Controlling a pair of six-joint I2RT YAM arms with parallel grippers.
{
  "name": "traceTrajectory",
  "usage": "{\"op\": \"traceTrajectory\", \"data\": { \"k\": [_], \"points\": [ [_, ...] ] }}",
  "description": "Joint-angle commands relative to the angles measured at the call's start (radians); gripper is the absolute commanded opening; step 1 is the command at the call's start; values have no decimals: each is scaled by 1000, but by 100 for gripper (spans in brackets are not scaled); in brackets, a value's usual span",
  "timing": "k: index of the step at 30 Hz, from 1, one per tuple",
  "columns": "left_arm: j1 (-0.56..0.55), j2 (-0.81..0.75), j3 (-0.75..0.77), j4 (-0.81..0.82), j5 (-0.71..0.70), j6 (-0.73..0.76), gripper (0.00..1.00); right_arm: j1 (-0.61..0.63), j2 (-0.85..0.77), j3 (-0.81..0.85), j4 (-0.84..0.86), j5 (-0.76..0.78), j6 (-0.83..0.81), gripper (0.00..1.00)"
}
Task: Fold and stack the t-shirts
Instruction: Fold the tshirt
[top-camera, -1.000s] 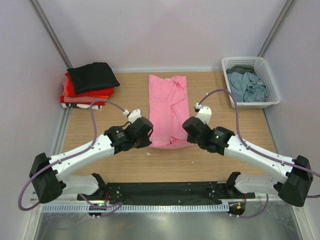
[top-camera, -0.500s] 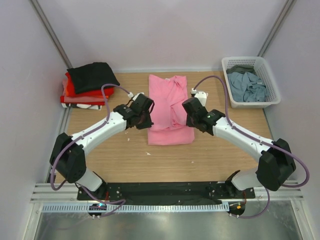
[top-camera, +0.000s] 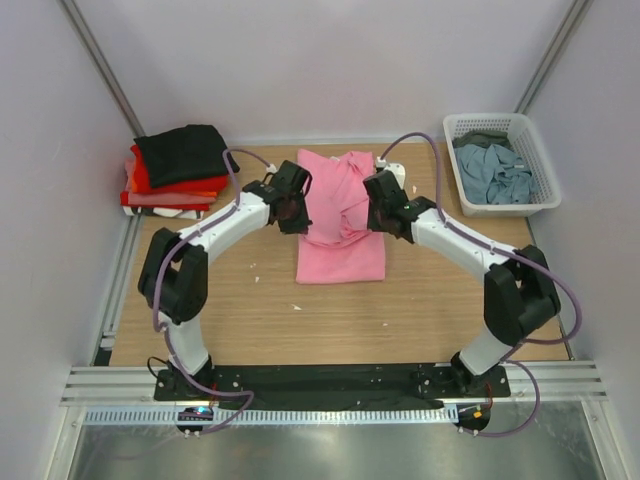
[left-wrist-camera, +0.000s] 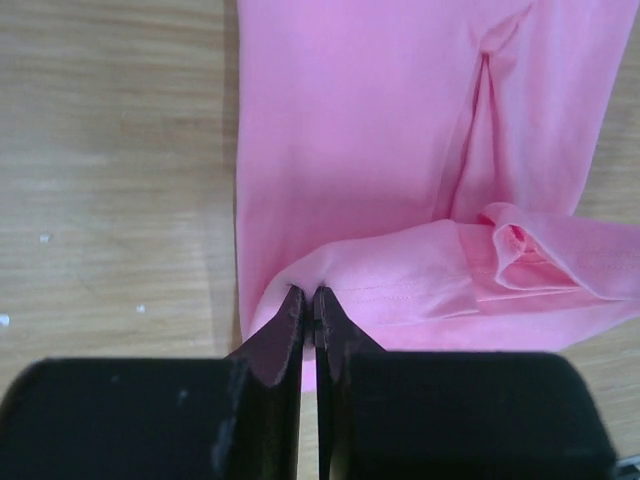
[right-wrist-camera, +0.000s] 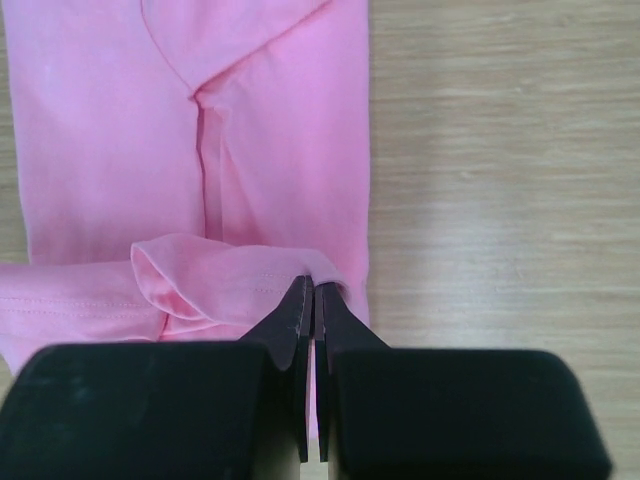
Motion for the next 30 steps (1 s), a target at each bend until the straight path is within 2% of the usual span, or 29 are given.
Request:
{"op": "traceTrajectory", "data": {
  "k": [1,2,3,5,6,8,9,12,13,15,16,18,20,21,22,23,24,25,28,30],
  "points": [
    [56,87,102,-15,47,43,5,-38,96,91,78,-40,-54,1],
    [67,116,163,-25,57,50,6,-50,155,128,93,-55,-70,3],
    [80,146,198,-49,57,56,13,-62,193,154,94,-73,-79,17],
    [110,272,304,-121,72,62,17,-105,258,255,75,-133,-90,44],
    [121,326,437,-180,70,57,20,-122,326,300,46,-127,-82,66],
    [144,439,574,-305,97,76,25,-165,376,423,-33,-148,-62,77],
    [147,461,696,-380,80,80,31,-171,394,449,-43,-156,-62,81],
    [161,475,804,-468,11,86,39,-179,364,497,-85,-126,-87,83],
    [161,455,794,-466,-6,86,41,-179,344,472,-85,-123,-90,83],
    [161,362,728,-431,-49,77,46,-179,295,428,-74,-129,-90,83],
    [158,322,613,-399,-46,74,46,-179,248,368,-64,-136,-87,83],
    [150,197,494,-304,-46,74,47,-179,192,290,-47,-173,-75,84],
    [130,80,315,-231,-42,68,48,-179,87,106,5,-220,-38,83],
    [130,47,247,-206,-32,68,48,-179,86,105,6,-221,-38,83],
    [126,4,189,-178,-20,56,48,-179,57,7,22,-280,-18,83],
    [126,-31,63,-152,-9,47,48,-179,5,-41,71,-313,-9,83],
    [124,-63,3,-96,23,36,48,-179,-24,-86,91,-331,4,83],
    [123,-130,-51,-63,43,18,48,-181,-49,-130,113,-412,16,83],
    [120,-229,-258,55,134,-12,48,-179,-155,-323,192,-471,59,83],
    [110,-269,-377,147,164,-39,56,-179,-222,-385,245,-517,77,83]
  ]
}}
